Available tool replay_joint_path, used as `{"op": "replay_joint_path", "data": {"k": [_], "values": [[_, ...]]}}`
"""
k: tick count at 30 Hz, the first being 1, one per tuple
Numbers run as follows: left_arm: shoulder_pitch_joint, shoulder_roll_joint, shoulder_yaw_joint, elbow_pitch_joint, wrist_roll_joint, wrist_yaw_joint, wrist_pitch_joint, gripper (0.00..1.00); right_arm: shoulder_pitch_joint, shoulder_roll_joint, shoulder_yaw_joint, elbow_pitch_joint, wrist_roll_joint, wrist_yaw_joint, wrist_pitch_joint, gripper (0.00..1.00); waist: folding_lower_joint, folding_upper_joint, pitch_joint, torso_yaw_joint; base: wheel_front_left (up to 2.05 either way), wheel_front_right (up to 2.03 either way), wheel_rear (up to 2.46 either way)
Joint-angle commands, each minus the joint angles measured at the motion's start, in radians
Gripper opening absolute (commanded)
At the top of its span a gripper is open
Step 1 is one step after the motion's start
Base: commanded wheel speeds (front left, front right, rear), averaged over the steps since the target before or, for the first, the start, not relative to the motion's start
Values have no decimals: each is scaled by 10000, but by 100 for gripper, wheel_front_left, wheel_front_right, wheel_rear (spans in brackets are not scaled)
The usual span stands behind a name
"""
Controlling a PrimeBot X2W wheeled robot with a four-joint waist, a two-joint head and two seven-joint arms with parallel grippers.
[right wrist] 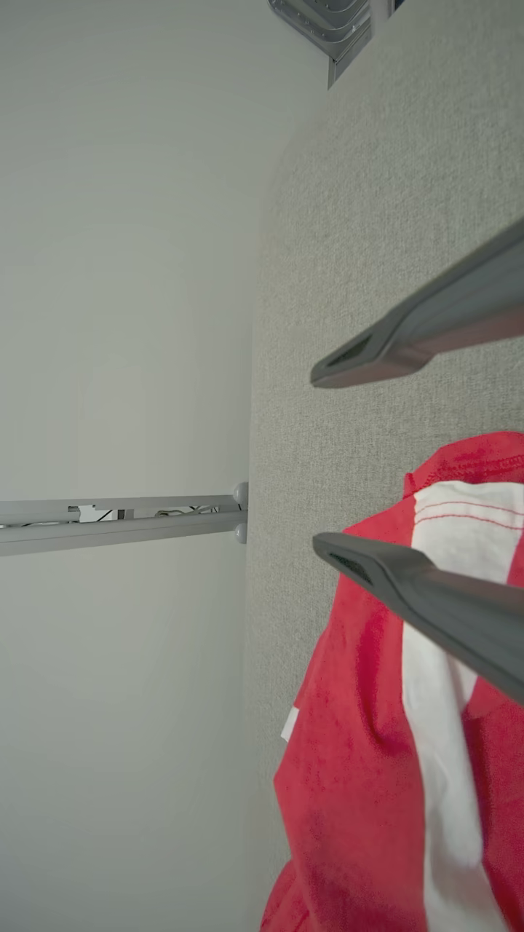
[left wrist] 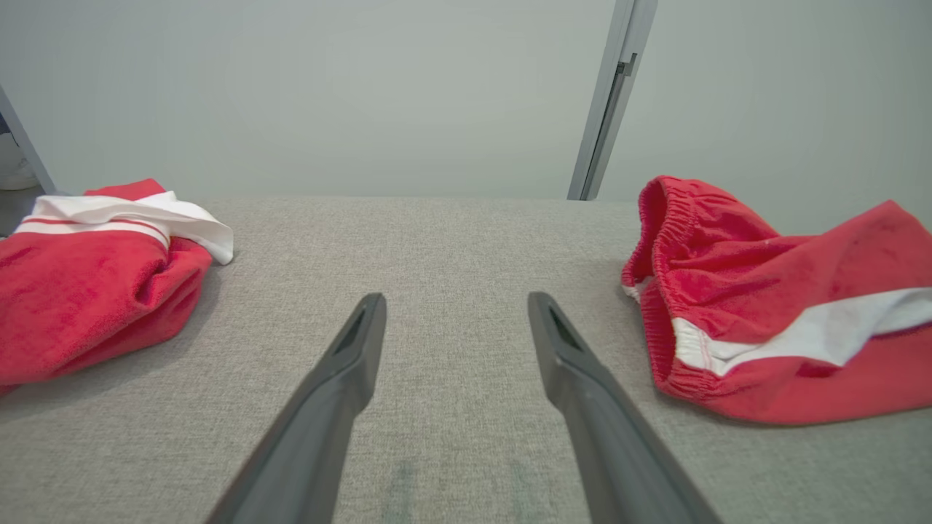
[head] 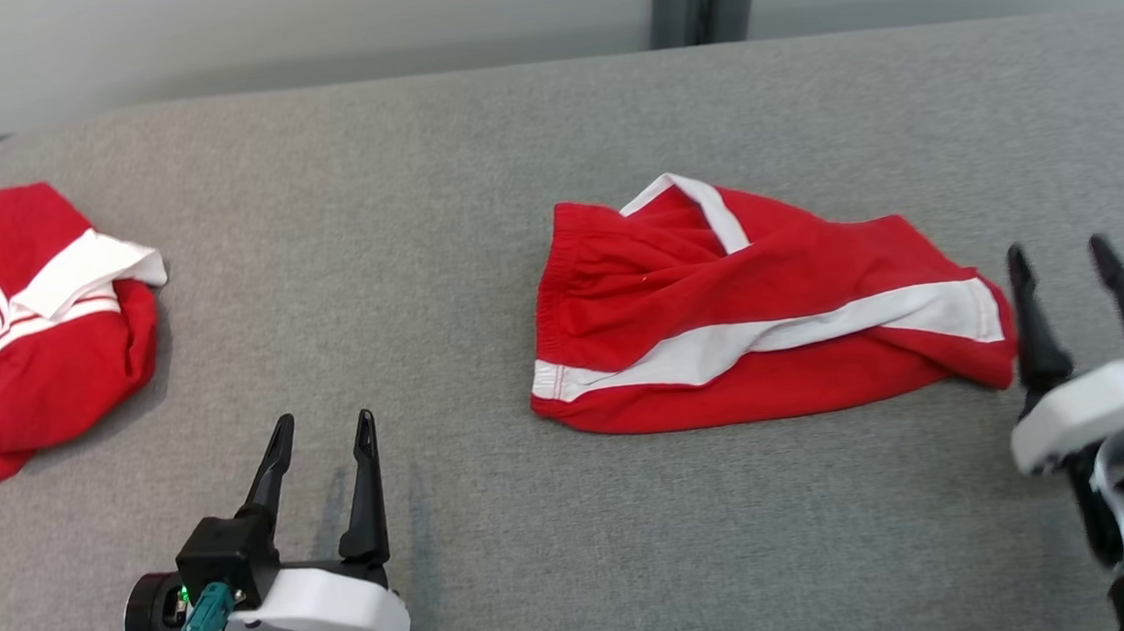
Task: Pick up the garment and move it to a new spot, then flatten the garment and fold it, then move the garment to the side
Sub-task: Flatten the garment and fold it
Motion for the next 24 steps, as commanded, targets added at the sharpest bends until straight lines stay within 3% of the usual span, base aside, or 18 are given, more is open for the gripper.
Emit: {"op": "replay_joint_path", "data": {"k": [1,12,24], "values": [[124,36,79,-28,83,61,-3,100,242,-6,37,-195,-13,-3,2,100,0,0,-229,-218,0,0,0],[1201,35,814,-61,263,85,-3,100,2204,698,349,-992,288,-3,2,100,0,0,-1293,-829,0,0,0],[2166,35,655,-66,172,108,-3,100,3097,872,548,-1136,559,-1,2,100,0,0,-1998,-936,0,0,0]]}}
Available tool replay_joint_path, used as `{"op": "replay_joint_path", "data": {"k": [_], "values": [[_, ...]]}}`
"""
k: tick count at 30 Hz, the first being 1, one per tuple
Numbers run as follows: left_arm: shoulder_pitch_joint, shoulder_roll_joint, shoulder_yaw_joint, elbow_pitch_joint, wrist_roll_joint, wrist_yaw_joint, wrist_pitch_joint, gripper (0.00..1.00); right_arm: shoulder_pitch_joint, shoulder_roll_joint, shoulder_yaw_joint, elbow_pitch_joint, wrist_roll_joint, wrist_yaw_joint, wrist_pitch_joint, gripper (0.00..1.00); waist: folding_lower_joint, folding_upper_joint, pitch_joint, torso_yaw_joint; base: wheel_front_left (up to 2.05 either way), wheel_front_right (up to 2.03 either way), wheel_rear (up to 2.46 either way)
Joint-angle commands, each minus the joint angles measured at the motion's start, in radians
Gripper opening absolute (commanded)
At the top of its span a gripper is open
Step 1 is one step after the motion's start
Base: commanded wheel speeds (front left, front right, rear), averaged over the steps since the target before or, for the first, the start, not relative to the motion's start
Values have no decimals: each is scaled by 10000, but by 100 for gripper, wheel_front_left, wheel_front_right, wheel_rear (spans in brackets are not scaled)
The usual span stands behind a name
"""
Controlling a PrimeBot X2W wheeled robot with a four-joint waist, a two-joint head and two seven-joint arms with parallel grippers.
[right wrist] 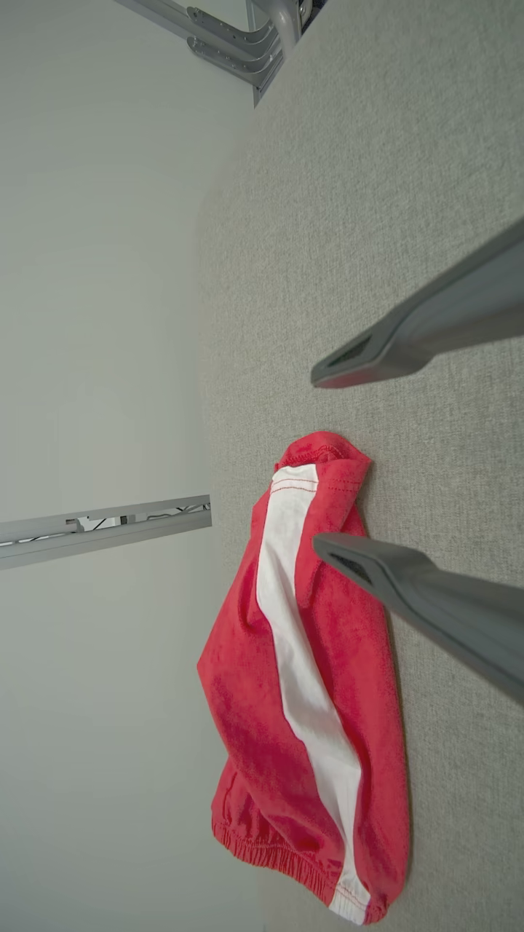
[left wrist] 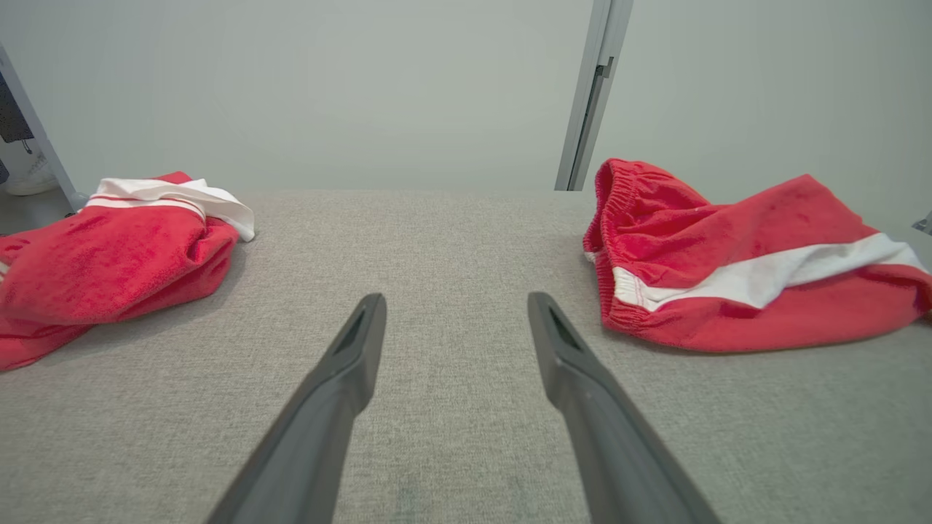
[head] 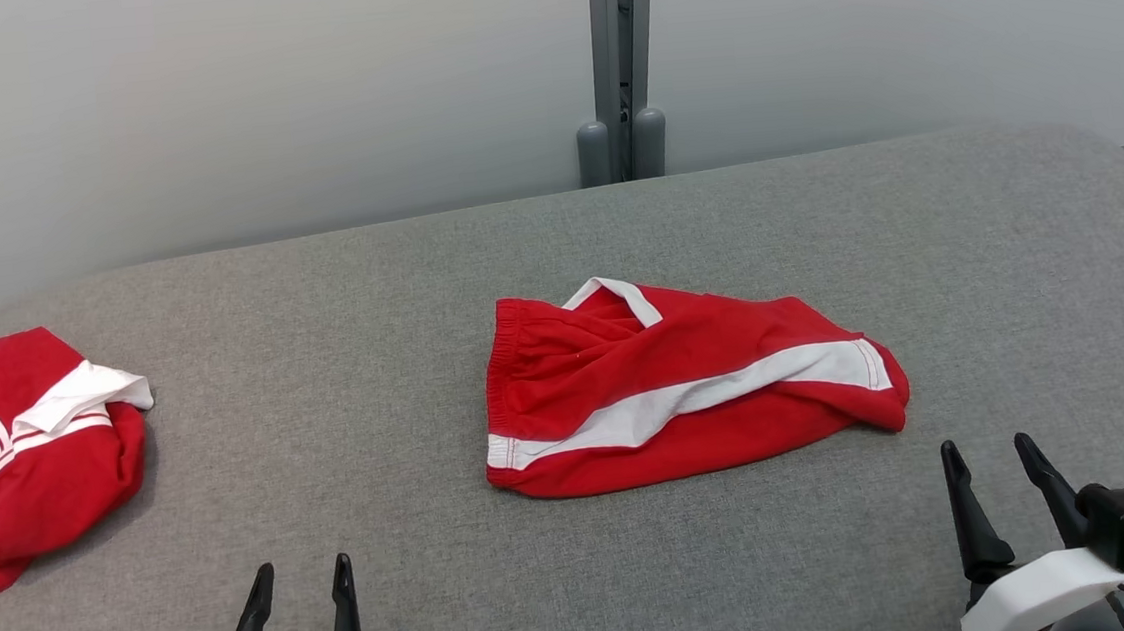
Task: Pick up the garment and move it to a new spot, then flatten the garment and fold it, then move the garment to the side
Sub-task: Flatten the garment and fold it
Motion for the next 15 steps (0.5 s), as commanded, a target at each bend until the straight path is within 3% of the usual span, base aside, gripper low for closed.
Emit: {"op": "replay_joint_path", "data": {"k": [1,10,15], "values": [[136,36,-94,23,-48,59,-3,100,100,-22,67,-101,16,1,2,100,0,0,-60,-20,0,0,0],[155,38,-329,14,-59,148,-3,100,157,-23,125,-200,-1,1,2,100,0,0,-111,-32,0,0,0],[-219,36,-552,63,-3,-108,-3,100,-53,-24,284,-277,76,1,2,100,0,0,255,-76,0,0,0]]}}
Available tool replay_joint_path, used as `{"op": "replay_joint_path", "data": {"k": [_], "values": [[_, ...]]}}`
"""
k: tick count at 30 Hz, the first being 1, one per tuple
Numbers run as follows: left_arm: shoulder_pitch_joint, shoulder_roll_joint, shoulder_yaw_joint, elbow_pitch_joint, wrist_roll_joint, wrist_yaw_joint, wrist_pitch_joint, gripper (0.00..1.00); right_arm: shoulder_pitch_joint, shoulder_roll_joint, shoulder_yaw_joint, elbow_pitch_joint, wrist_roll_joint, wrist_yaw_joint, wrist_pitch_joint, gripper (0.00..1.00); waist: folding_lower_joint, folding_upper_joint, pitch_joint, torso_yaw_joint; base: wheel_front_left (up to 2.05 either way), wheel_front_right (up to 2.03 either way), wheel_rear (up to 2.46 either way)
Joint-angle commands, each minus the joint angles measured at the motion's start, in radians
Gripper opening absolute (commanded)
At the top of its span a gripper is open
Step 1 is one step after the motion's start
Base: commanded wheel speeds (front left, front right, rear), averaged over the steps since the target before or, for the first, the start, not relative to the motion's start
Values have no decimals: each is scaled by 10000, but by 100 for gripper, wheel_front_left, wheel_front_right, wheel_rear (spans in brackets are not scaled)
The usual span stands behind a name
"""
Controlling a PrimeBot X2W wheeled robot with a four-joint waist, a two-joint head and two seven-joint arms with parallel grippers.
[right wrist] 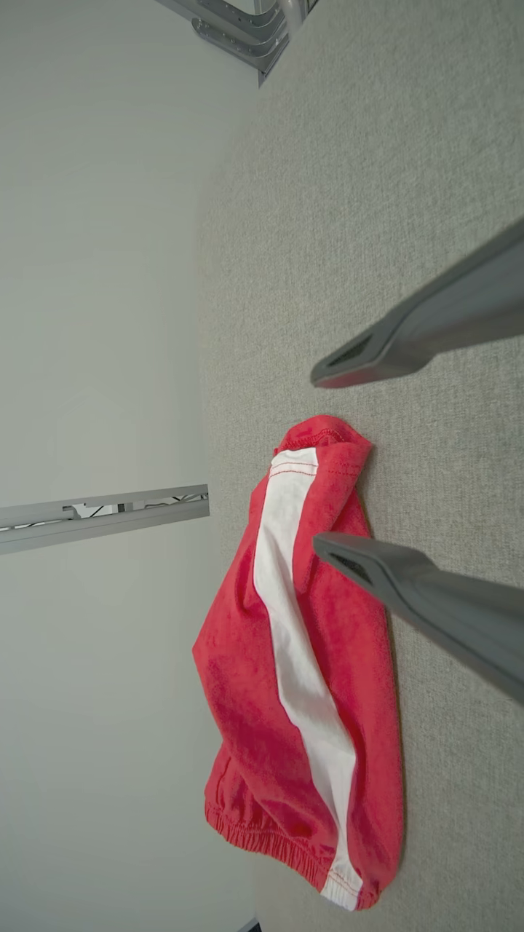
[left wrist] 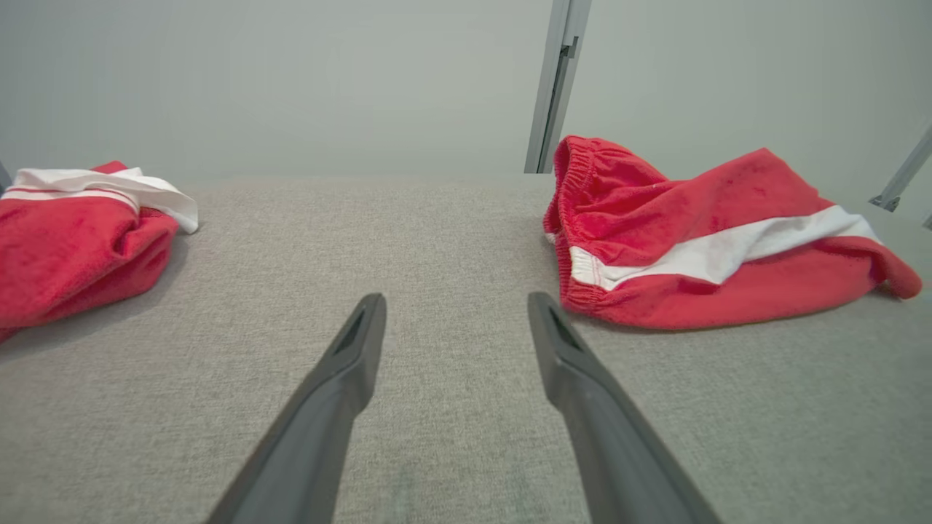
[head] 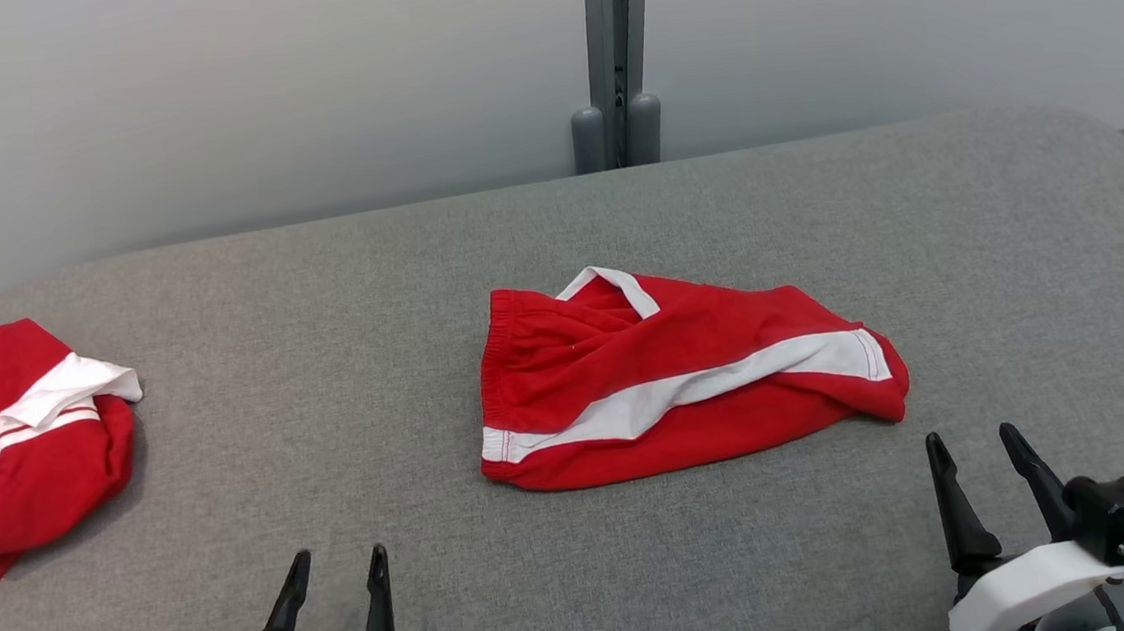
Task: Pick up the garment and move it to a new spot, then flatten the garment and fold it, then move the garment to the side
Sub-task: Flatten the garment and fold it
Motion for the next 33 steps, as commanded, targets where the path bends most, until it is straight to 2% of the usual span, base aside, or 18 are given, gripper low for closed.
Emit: {"op": "replay_joint_path", "data": {"k": [1,9,15,33], "values": [[-350,38,-70,3,-13,-90,-3,100,-196,-36,36,-81,51,1,2,100,0,0,274,-37,0,0,0],[-1823,41,-940,424,-728,-766,-3,100,-1042,-37,322,-219,172,1,2,100,0,0,1704,-239,0,0,0],[-2619,38,-1481,914,-1492,-1267,-3,100,-1439,-41,466,-328,245,1,2,100,0,0,2327,-461,0,0,0],[-3663,40,-1503,1387,-2109,-1625,-3,100,-1854,-39,468,-510,379,1,2,100,0,0,3180,-942,0,0,0]]}}
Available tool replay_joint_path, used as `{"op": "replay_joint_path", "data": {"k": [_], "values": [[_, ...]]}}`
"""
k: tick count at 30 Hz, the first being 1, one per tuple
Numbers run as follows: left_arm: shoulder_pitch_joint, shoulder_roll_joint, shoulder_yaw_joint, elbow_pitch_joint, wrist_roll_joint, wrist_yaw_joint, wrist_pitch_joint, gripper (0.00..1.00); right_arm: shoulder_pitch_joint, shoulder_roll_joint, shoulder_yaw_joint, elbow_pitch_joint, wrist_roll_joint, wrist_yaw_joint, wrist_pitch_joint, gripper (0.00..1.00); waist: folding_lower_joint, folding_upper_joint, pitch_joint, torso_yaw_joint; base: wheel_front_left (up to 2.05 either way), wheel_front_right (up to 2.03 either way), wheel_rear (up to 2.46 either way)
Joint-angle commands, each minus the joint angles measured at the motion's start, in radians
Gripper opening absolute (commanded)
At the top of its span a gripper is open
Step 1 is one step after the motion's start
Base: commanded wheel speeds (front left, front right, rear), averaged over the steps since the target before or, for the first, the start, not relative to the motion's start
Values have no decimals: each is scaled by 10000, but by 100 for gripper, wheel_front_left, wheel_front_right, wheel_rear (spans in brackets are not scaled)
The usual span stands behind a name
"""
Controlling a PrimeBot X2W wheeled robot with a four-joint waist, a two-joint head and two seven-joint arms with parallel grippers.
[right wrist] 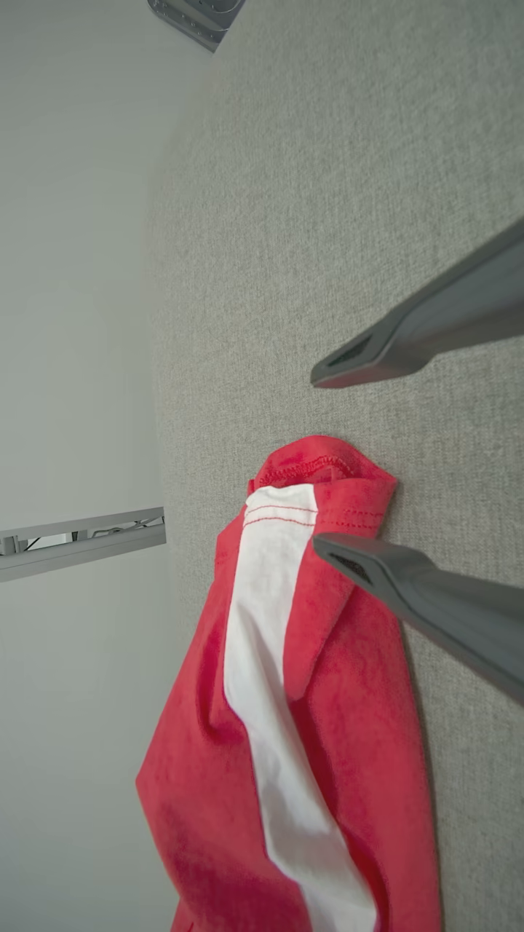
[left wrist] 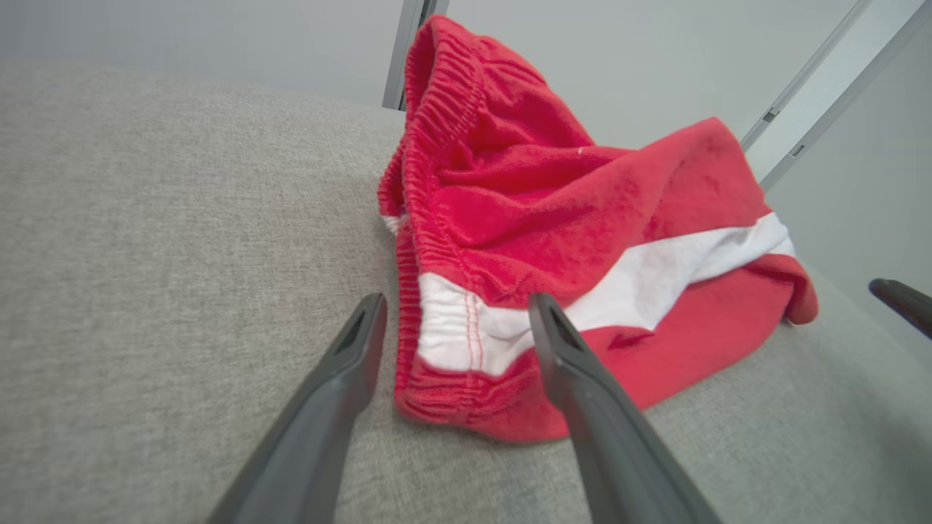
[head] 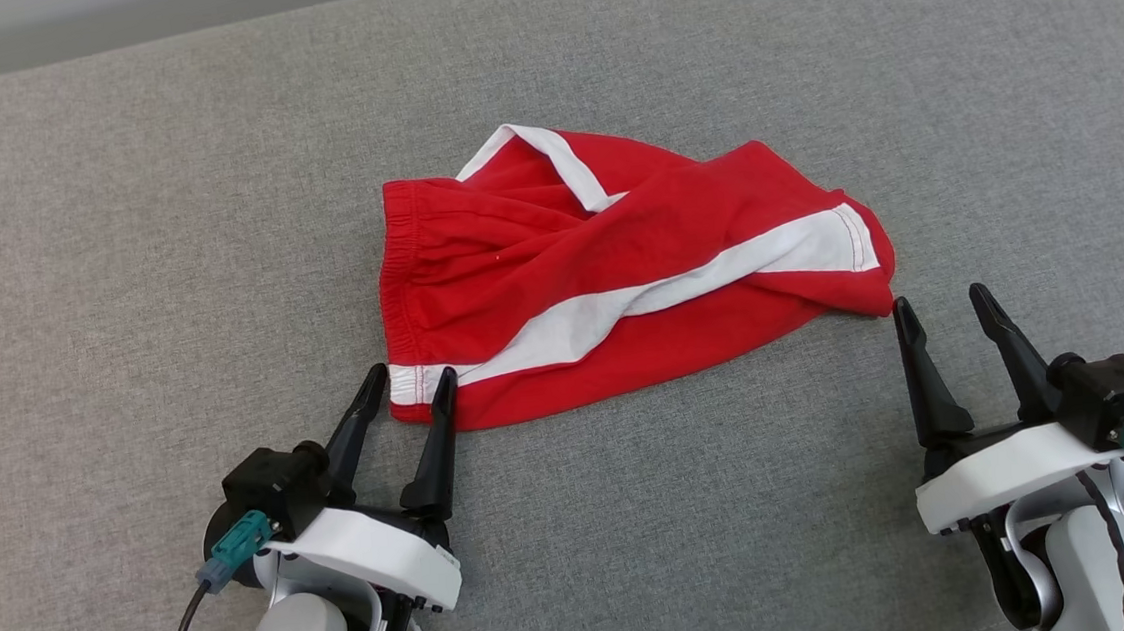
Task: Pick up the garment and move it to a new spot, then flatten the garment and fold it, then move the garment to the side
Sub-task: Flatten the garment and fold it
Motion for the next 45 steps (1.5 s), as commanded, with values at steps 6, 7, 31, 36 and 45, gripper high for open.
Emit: {"op": "replay_joint_path", "data": {"k": [6,7,31,36,45], "values": [[-127,43,-3,20,-5,-70,-2,58,-84,-43,-53,-23,59,1,2,100,0,0,34,11,0,0,0],[-106,43,8,0,-6,-74,-2,44,-89,-43,-57,-25,61,1,2,100,0,0,34,17,0,0,0],[564,45,1288,-470,470,-73,-3,0,-398,-44,1175,621,1588,1,3,100,0,0,-188,810,0,0,0],[508,45,1190,-493,481,-73,-3,0,-668,-44,1581,1052,2121,1,3,95,0,0,-121,865,0,0,0],[458,45,1120,-497,446,-74,-3,0,-1074,-47,1687,1410,2467,1,3,73,0,0,-15,951,0,0,0]]}}
